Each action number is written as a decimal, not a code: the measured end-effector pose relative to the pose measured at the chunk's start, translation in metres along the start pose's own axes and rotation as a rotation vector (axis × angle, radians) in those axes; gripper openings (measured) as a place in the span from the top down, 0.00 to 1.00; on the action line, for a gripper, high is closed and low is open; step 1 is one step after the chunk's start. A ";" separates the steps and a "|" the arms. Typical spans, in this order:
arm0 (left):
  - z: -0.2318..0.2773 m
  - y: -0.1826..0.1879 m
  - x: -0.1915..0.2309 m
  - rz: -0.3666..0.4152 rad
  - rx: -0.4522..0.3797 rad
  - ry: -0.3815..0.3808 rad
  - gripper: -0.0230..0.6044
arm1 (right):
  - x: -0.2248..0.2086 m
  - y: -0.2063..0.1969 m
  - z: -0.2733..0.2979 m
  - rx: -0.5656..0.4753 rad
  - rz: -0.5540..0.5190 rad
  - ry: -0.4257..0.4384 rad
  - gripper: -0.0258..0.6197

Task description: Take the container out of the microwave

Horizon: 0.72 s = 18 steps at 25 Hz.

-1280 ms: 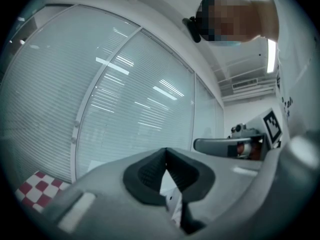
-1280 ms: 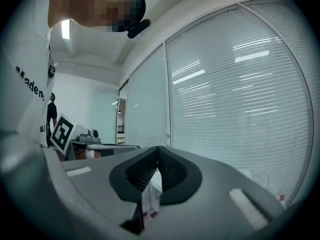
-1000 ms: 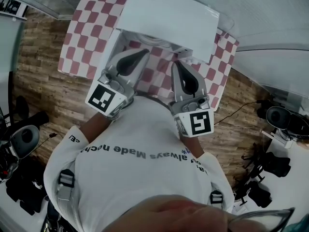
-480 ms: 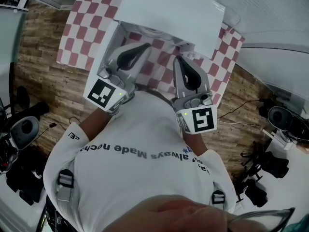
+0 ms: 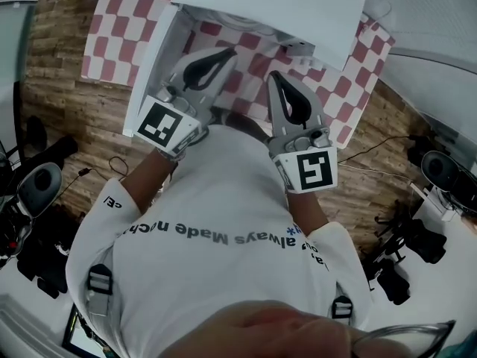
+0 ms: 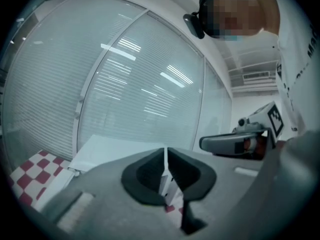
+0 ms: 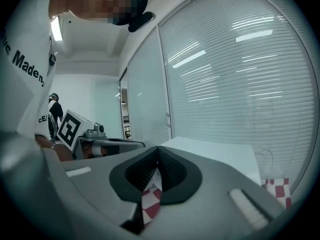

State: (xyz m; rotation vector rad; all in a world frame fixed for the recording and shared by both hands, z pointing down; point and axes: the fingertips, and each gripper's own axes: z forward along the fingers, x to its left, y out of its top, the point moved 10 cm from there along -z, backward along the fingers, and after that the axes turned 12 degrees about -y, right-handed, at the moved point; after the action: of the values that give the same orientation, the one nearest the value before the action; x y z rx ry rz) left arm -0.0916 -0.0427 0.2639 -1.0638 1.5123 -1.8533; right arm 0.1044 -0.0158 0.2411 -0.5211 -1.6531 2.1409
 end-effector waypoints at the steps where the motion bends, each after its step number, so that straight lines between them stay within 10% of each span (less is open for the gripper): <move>1: 0.001 -0.005 0.001 -0.006 0.009 0.001 0.93 | -0.001 -0.005 0.002 0.008 0.006 0.000 0.96; 18: 0.011 -0.087 0.039 -0.076 0.096 0.088 0.88 | -0.011 -0.085 0.047 0.126 0.090 -0.020 0.92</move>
State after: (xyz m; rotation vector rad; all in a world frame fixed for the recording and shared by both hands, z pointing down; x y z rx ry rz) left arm -0.0973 -0.0586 0.3582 -1.0203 1.4328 -2.0280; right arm 0.0965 -0.0402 0.3353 -0.5475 -1.5197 2.3044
